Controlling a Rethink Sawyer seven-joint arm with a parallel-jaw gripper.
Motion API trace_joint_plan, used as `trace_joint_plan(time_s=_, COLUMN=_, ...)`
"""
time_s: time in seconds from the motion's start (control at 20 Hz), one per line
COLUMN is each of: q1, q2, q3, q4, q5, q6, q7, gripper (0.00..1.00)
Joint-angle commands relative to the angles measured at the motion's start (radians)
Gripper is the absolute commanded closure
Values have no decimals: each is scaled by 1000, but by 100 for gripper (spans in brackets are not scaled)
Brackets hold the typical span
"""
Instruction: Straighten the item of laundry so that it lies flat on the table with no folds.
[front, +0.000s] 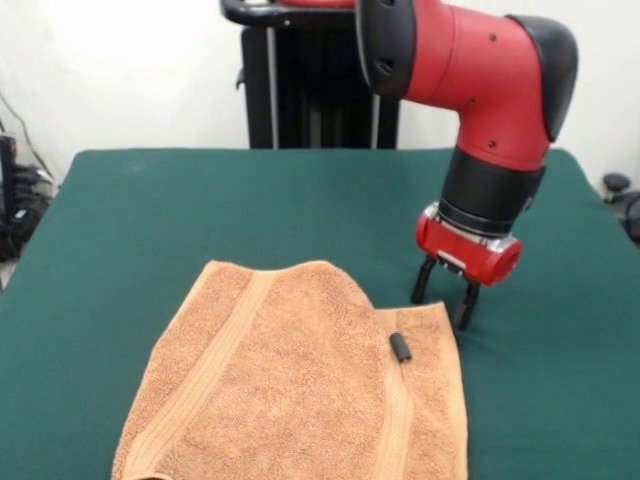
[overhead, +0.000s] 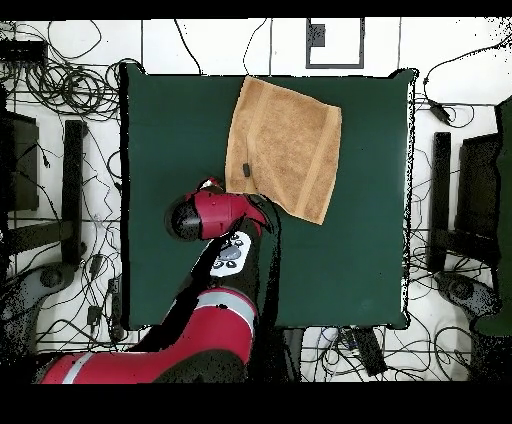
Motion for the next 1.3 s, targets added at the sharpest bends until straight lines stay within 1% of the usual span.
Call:
trace_joint_plan(time_s=0.05, q1=-56, q2=192, q3=-20, q4=-147, q5=-22, q6=-7, q7=16, gripper=0)
trace_joint_plan(time_s=0.2, q1=-49, q2=217, q3=-29, q4=-172, q5=-18, q6=-15, q7=33, gripper=0)
trace_joint_plan(time_s=0.35, q1=-34, q2=244, q3=-63, q4=-210, q5=-30, q6=-7, q7=34, gripper=0)
trace_joint_plan(time_s=0.45, q1=-36, q2=252, q3=-69, q4=-225, q5=-36, q6=-5, q7=32, gripper=0)
trace_joint_plan(time_s=0.5, q1=-40, q2=254, q3=-68, q4=-232, q5=-43, q6=-7, q7=35, gripper=100)
trace_joint_plan(time_s=0.75, q1=-45, q2=274, q3=-78, q4=-257, q5=-48, q6=-29, q7=40, gripper=100)
trace_joint_plan(time_s=1.0, q1=-41, q2=290, q3=-92, q4=-283, q5=-54, q6=-18, q7=52, gripper=100)
trace_joint_plan(time_s=1.2, q1=-49, q2=279, q3=-76, q4=-279, q5=-65, q6=3, q7=46, gripper=100)
trace_joint_plan(time_s=1.3, q1=-62, q2=260, q3=-51, q4=-256, q5=-72, q6=17, q7=30, gripper=100)
